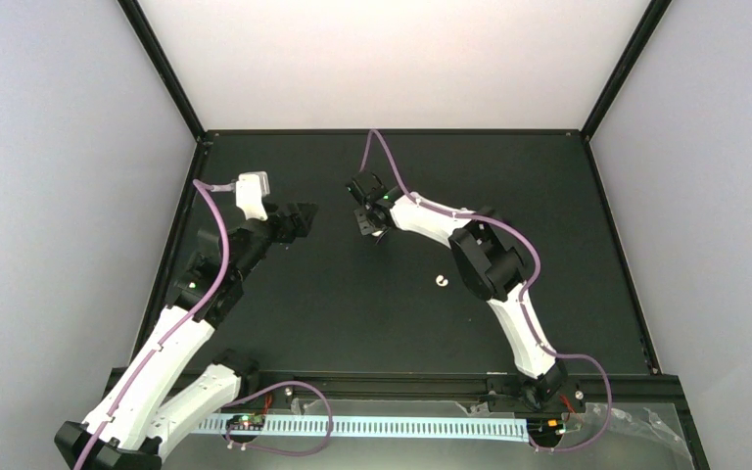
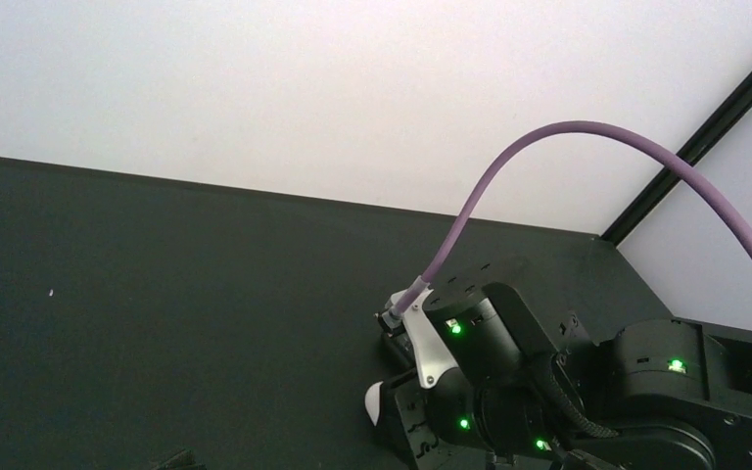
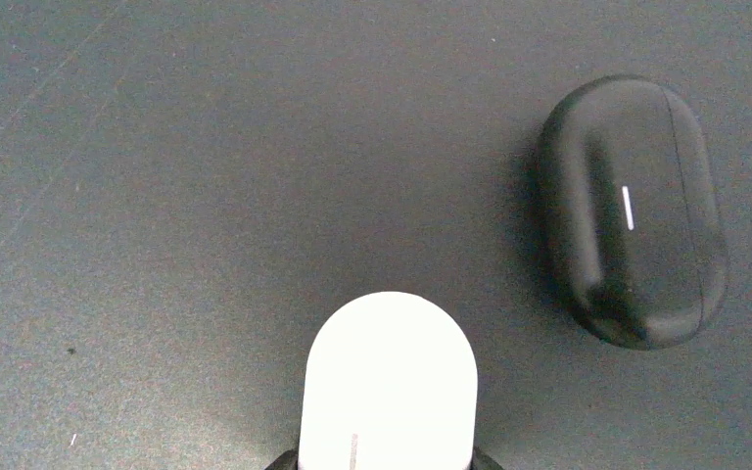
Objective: Insert the wireless bluetooth earbuds into the charging case
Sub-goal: Pick up the charging case at the center of the board.
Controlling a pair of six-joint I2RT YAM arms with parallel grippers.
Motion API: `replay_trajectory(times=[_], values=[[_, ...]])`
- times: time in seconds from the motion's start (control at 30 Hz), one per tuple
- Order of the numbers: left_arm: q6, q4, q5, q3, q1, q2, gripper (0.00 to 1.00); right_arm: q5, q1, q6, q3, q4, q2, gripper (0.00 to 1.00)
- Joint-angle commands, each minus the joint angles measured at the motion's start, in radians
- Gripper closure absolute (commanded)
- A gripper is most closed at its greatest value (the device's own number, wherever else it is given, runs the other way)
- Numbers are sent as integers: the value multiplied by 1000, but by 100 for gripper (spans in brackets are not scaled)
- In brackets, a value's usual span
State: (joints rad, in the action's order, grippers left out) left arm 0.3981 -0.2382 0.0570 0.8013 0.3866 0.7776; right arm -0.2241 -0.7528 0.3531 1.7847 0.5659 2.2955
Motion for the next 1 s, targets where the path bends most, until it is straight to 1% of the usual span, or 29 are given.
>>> replay_trajectory(times=[0.0, 0.23, 0.47, 0.63, 0.8, 0.87, 0.97], values=[[7, 14, -9, -2, 1, -14, 1, -2, -12, -64, -63, 53, -19, 63], [7, 17, -14, -4, 1, -5, 1, 60, -32, -81, -203, 29, -134, 64], [9, 18, -17, -5, 3, 1, 1, 120, -72, -44, -350, 28, -238, 62], [12, 22, -26, -5, 3, 2, 1, 126, -72, -7, -388, 22, -261, 55], [12, 22, -23, -7, 3, 0, 1, 111, -72, 52, -374, 28, -249, 44], [13, 21, -23, -7, 4, -1, 1, 98, -71, 80, -388, 14, -257, 41], [11, 21, -23, -7, 6, -3, 1, 86, -72, 107, -397, 8, -260, 40]])
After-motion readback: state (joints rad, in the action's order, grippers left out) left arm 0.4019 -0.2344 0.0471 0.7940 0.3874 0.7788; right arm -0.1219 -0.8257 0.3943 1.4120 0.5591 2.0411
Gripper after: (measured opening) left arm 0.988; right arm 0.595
